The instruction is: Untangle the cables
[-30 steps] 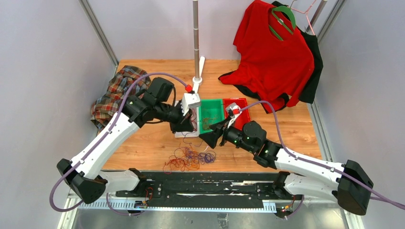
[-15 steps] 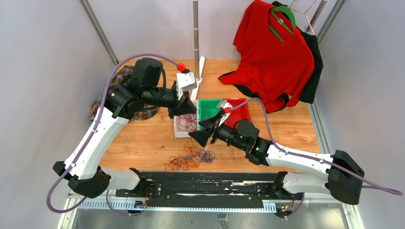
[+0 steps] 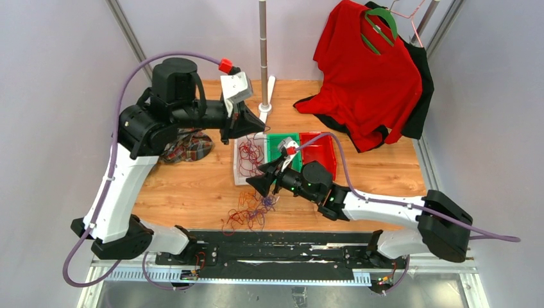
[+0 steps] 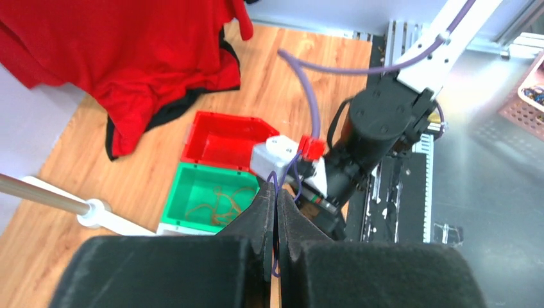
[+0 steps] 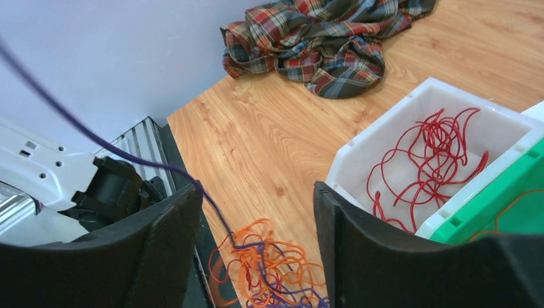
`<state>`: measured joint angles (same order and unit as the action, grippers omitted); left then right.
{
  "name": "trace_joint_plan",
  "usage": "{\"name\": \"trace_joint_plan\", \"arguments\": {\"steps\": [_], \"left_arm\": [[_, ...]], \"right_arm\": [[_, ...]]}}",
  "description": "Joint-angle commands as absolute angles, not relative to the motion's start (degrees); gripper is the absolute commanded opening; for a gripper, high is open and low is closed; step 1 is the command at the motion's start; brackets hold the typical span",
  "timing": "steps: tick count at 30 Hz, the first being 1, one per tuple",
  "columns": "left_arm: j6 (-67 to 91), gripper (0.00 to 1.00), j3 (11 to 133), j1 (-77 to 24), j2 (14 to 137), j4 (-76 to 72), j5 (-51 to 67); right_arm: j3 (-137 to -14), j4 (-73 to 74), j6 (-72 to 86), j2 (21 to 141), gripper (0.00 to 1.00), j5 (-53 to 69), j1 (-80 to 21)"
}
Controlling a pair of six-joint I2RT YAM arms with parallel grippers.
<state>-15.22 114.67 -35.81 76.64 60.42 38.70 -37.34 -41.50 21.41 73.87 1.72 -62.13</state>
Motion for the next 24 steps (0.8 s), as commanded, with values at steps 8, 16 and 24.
{"name": "trace_joint_plan", "arguments": {"steps": [8, 16, 24], "left_arm": [[-11.4, 0.0, 137.7, -36.0, 82.2, 60.0, 40.1], [-11.1, 0.0, 139.7, -36.0, 79.6, 46.6, 36.2], [-19.0, 0.0, 124.8, -36.0, 70.6, 10.9, 20.1]], "right_arm": [[-33.0, -49.2, 26.6, 83.7, 0.57, -0.3, -63.3], [-28.8, -51.7, 28.9, 88.0, 0.52, -1.6, -65.7], [-25.5, -52.9, 30.8, 91.1, 0.54, -6.2, -68.1]]}}
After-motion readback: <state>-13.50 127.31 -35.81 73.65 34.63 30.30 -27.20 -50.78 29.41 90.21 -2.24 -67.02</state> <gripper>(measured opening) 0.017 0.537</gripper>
